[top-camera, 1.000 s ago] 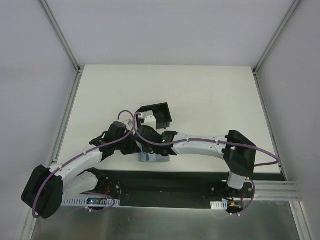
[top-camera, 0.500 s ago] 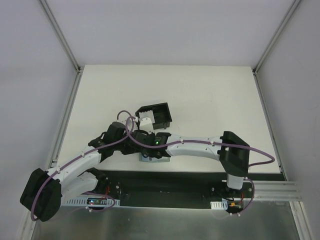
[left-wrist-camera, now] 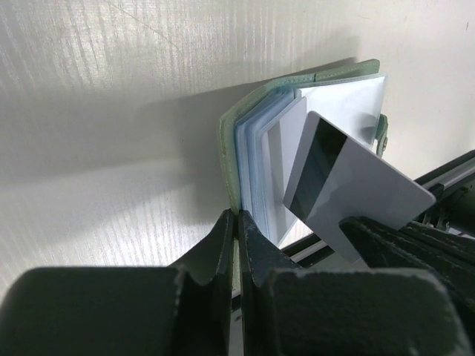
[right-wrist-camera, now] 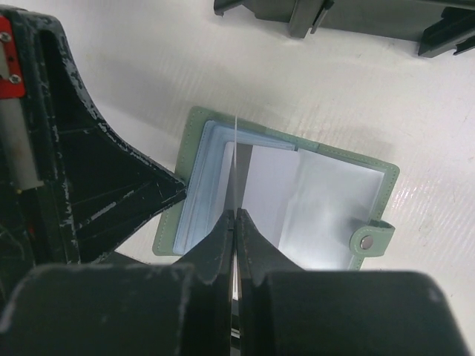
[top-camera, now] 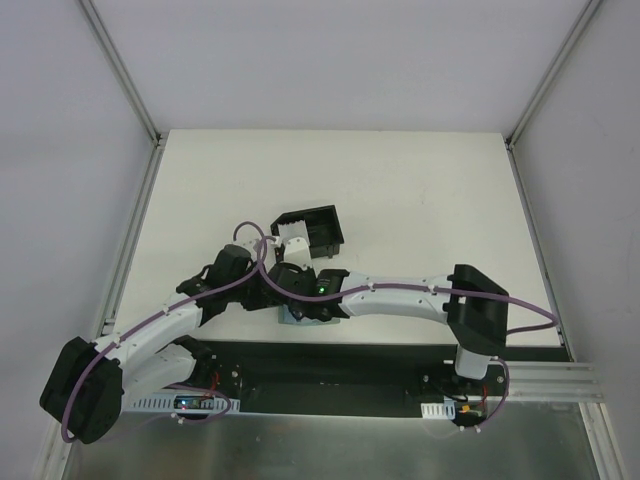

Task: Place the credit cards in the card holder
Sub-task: Turn over the card slot in the card holder.

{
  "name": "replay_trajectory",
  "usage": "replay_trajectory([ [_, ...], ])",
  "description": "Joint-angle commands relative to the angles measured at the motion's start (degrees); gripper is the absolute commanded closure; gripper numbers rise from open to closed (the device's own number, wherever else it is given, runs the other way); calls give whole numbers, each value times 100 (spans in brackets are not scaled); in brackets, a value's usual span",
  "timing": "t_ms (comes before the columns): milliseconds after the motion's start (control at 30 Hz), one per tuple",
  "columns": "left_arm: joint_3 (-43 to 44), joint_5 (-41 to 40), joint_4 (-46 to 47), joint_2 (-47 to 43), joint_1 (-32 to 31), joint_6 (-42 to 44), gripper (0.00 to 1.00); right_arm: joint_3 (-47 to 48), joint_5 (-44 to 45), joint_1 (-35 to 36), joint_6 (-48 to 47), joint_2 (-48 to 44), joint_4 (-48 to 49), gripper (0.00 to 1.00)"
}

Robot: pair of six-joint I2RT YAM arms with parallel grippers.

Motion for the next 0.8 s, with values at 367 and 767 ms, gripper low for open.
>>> replay_trajectory([
  [367, -44, 87, 111, -108, 22, -60, 100, -360, -121, -38, -30, -615, 798, 100],
  [767, -44, 95, 111, -143, 22, -60, 100, -422, -394, -108, 76, -377, 886, 100],
])
